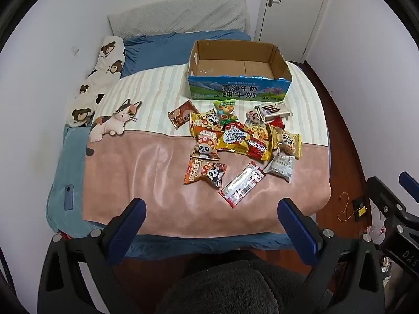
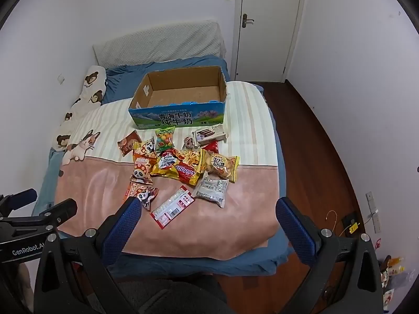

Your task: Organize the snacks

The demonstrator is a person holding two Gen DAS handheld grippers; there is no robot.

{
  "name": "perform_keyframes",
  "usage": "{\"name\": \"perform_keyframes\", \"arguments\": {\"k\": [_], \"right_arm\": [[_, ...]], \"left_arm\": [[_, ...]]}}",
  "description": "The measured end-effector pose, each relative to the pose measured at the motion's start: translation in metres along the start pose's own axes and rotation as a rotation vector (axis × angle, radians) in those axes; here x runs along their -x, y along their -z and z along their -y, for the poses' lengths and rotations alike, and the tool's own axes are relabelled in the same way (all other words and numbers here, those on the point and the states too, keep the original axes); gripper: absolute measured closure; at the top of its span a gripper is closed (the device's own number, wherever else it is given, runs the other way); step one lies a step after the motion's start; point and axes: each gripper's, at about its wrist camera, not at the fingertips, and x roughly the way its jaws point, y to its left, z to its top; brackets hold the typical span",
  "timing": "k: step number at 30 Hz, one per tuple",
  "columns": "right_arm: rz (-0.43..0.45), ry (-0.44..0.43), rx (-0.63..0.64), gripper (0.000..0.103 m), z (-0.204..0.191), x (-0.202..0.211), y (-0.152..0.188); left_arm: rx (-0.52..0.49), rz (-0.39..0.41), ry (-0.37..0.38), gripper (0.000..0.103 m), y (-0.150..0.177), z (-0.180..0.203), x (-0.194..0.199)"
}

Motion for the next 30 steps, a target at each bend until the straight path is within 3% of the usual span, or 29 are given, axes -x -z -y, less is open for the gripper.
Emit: {"name": "perform_keyframes", "arguments": {"k": [30], "right_arm": [[-0.01, 0.003, -0.01, 0.0, -0.012, -0.002, 0.0]], "left_arm": [[-0.002, -0.016, 0.023, 0.0, -0.003, -0.007, 0.0]]}}
